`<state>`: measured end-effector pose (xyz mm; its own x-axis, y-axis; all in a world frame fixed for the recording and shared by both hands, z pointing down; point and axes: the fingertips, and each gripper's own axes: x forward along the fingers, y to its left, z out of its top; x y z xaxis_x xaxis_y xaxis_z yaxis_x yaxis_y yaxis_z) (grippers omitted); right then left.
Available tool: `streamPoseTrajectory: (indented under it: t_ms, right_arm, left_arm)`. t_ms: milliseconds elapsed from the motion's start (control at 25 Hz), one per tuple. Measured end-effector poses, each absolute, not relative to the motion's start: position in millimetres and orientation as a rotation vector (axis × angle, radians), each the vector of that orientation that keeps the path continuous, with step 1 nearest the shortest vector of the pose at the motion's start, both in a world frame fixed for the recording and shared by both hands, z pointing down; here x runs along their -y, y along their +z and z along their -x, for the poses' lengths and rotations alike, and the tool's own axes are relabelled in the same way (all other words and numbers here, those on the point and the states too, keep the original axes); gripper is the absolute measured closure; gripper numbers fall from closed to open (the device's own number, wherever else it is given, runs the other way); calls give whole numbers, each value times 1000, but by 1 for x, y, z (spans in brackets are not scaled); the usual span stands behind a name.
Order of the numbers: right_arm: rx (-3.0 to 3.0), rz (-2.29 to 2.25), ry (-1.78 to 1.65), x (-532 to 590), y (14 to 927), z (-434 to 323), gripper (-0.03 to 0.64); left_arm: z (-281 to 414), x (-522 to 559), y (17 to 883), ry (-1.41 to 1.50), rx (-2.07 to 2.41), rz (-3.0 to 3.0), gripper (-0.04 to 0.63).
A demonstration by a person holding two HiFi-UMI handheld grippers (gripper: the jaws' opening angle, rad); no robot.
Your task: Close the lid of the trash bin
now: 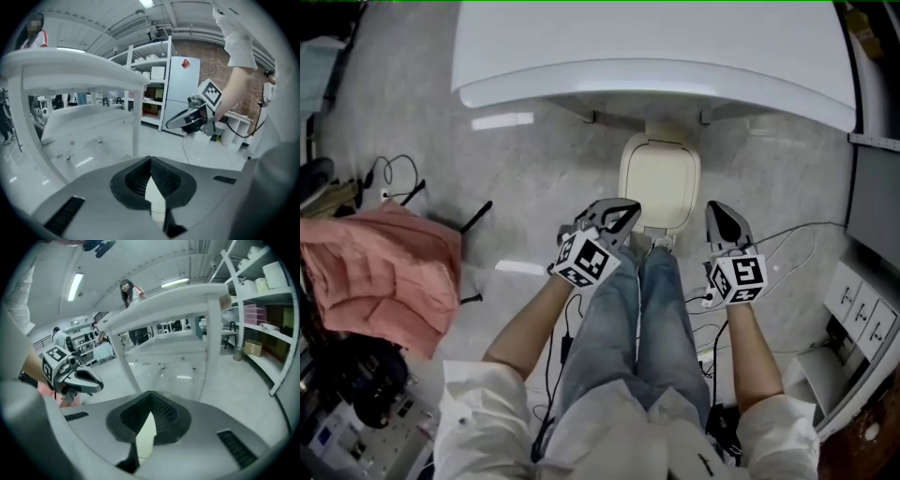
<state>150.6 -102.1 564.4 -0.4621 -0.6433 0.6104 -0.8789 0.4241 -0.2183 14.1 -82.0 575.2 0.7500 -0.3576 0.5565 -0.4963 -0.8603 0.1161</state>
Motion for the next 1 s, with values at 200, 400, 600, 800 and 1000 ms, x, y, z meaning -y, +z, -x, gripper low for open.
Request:
streamPoseTrajectory:
  t_ms: [200,400,600,800,1000]
  right_arm:
    - [2318,-1504,705,120,441,-171,598]
    - [2400,-1606,605,119,318,-182,598]
    - [2465,-1707,471,120,214,-193,598]
    - [2523,-1767,360,96,144,-200,598]
    - [2550,-1853,284,71,92,-214,598]
  left_arm:
    - [-5,96,456,573,832,-2695,570]
    - [10,95,345,461,940,-2731,569]
    - [42,109,246,281,1140,-2733,570]
    - [76,102,158,123,1318,-2740,570]
    - [105,89,97,1,1463,-2738,570]
